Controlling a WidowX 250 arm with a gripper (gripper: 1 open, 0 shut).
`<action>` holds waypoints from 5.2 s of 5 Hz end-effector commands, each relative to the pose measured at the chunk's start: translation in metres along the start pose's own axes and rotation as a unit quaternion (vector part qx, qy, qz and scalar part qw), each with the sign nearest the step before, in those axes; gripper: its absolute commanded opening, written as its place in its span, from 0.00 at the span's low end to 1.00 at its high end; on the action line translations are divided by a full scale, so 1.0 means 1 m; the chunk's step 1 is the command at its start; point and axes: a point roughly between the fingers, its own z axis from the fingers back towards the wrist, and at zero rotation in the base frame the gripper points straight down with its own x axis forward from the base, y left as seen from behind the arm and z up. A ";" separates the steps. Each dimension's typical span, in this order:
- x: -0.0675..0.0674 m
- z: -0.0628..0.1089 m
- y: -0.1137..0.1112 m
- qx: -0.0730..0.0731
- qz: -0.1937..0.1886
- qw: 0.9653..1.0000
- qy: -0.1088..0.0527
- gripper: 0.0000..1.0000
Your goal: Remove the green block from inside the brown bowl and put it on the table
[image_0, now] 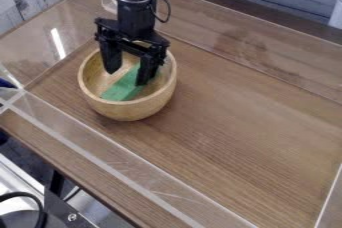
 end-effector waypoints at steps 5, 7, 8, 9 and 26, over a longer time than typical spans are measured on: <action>0.015 -0.002 0.014 0.003 0.011 0.999 -0.035 1.00; 0.007 0.002 0.011 0.016 0.026 0.999 -0.021 0.00; 0.008 0.004 0.012 -0.003 0.015 1.000 -0.019 0.00; 0.009 0.007 0.013 -0.023 0.003 1.000 -0.018 0.00; 0.012 0.059 -0.138 -0.167 -0.037 0.985 -0.024 0.00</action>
